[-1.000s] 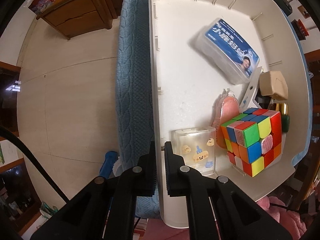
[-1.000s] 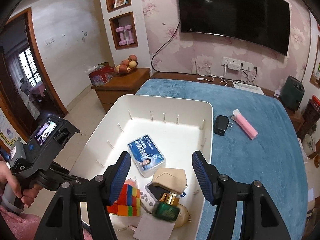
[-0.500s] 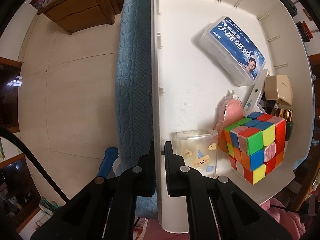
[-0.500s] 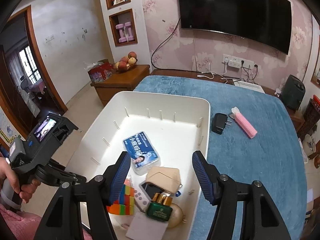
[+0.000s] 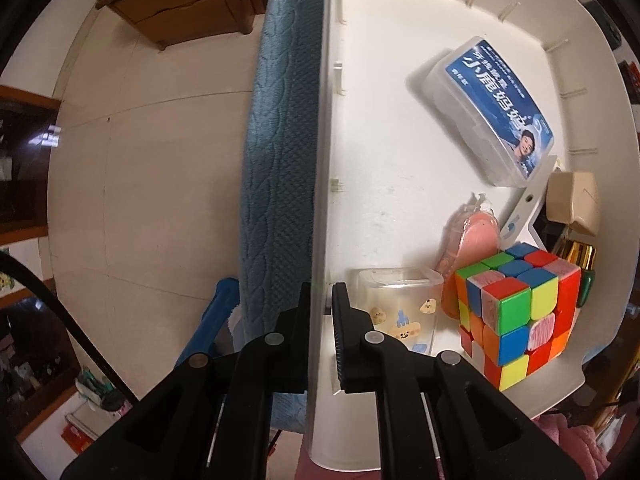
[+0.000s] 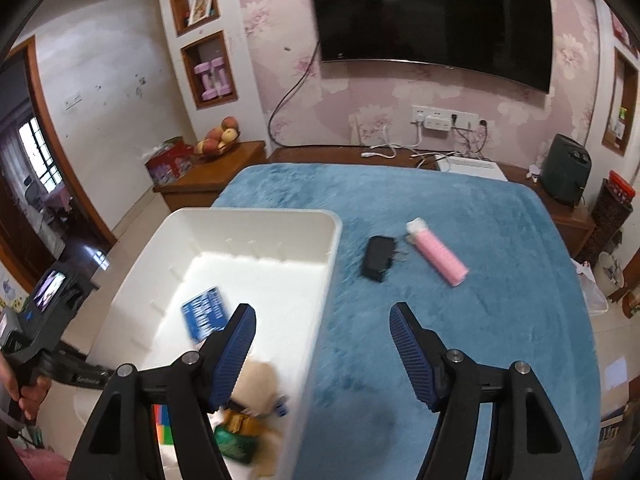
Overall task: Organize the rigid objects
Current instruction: 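Move the open right tool to the pink roller and close on it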
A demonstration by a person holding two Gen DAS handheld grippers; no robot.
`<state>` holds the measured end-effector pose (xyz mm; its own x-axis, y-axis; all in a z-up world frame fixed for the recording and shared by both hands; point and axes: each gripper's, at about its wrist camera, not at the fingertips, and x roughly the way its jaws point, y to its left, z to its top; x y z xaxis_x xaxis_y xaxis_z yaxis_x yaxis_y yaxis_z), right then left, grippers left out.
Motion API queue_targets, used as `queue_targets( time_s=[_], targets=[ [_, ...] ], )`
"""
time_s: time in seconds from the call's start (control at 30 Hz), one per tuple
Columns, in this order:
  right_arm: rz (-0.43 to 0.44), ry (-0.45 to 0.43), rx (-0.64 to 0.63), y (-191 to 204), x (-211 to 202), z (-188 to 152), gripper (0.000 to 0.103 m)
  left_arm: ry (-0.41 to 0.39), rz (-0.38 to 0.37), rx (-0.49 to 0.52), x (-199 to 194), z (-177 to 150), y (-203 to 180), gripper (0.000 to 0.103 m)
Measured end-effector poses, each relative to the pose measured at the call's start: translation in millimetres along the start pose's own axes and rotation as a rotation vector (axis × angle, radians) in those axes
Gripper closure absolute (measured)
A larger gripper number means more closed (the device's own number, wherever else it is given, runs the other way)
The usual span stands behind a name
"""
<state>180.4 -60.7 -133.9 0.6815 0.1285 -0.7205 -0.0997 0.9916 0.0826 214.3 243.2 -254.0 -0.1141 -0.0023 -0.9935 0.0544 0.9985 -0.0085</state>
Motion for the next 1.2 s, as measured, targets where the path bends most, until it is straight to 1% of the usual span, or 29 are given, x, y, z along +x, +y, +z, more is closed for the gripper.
queue_targets(
  time_s=[0.27,0.4,0.63,0.8,0.97,1.2],
  targets=[
    [-0.025,-0.023,0.033,-46.2,18.1,18.7,0.033,0.027,0.032,-0.07,-3.5,4.8,-2.3,0.091],
    [-0.036,-0.037,0.06,-68.2,30.2,26.7,0.028,0.033,0.048,-0.109,-4.0,7.7,-2.7,0.089],
    [-0.042,-0.035,0.108,-101.8,61.3,34.8,0.028,0.043,0.09,-0.161,-2.6,10.5,-8.6,0.086],
    [-0.037,-0.004,0.153,-119.7,89.3,37.0,0.028,0.056,0.113,-0.195,-3.1,11.8,-12.7,0.084],
    [-0.033,0.051,0.203,-134.3,119.5,35.4,0.028,0.077,0.136,-0.22,-2.0,17.1,-15.3,0.083],
    [-0.022,0.145,0.252,-144.5,156.7,28.4,0.028,0.092,0.14,-0.266,-4.4,19.3,-14.9,0.082]
  ],
)
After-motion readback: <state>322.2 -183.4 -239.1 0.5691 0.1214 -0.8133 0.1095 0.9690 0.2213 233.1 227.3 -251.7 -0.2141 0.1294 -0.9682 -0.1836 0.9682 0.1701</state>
